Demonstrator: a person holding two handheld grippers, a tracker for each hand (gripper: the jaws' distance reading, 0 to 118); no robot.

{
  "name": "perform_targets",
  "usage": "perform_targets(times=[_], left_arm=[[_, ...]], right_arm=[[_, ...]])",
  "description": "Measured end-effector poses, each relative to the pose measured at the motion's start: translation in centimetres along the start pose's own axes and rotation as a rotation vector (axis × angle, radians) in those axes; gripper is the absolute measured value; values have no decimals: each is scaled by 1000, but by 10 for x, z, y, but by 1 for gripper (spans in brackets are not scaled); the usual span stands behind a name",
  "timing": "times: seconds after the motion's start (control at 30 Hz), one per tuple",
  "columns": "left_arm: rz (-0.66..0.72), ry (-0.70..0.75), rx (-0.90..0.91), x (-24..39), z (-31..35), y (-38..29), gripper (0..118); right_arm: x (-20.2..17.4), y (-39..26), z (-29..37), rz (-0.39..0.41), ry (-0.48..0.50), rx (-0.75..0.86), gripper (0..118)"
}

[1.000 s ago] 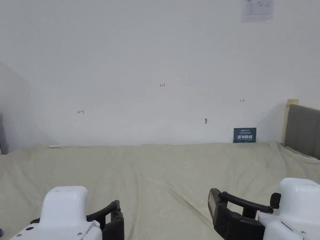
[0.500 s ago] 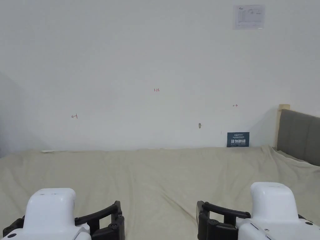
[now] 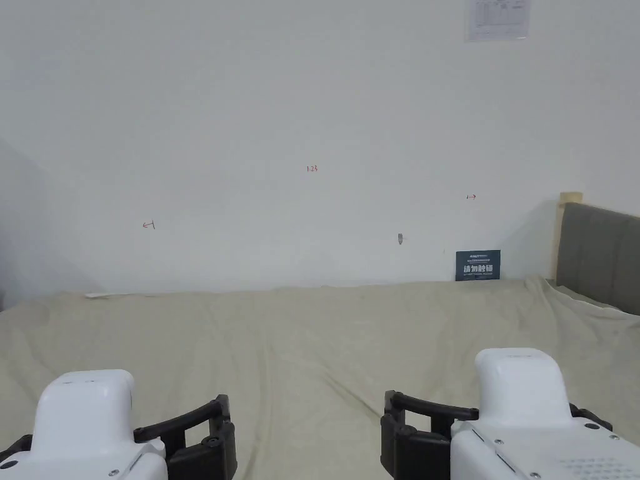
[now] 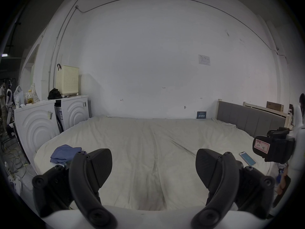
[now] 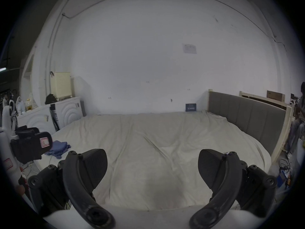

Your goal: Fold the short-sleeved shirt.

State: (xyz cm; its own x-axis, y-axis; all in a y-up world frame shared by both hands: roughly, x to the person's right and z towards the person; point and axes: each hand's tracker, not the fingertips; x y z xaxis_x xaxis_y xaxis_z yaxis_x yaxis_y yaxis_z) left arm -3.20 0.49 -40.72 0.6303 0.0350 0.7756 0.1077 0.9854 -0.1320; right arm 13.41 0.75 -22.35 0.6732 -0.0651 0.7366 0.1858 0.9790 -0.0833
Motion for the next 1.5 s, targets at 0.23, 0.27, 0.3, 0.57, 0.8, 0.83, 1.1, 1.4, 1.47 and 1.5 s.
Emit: perform_targets(times=[0.23,0.27,0.3,0.57,0.8,0.83,1.1,1.4,1.47,1.5], left_arm=[[-23,15,9,4,1,-1,104],[-21,14,9,4,1,-2,104],[-18,14,10,4,1,-2,106],[13,38,16,3,2,-9,106],[-1,51,38,6,11,-11,106],[-3,50,40,6,12,-11,106],[-18,50,50,11,18,-11,106],[-22,60,56,10,20,-11,106],[-22,64,59,9,20,-11,106],[-19,65,59,9,20,-11,106]], right_arm=[[10,-1,8,-79,42,45,112],[9,-2,9,-53,20,63,112],[9,-4,9,-31,-4,79,112],[8,-12,14,9,11,127,112],[11,-14,19,-30,0,137,112],[13,-13,19,-35,5,138,112],[15,-15,24,-33,-6,139,112],[14,-15,26,-22,-14,145,112],[14,-15,26,-19,-18,146,112],[14,-15,26,-21,-18,147,112]])
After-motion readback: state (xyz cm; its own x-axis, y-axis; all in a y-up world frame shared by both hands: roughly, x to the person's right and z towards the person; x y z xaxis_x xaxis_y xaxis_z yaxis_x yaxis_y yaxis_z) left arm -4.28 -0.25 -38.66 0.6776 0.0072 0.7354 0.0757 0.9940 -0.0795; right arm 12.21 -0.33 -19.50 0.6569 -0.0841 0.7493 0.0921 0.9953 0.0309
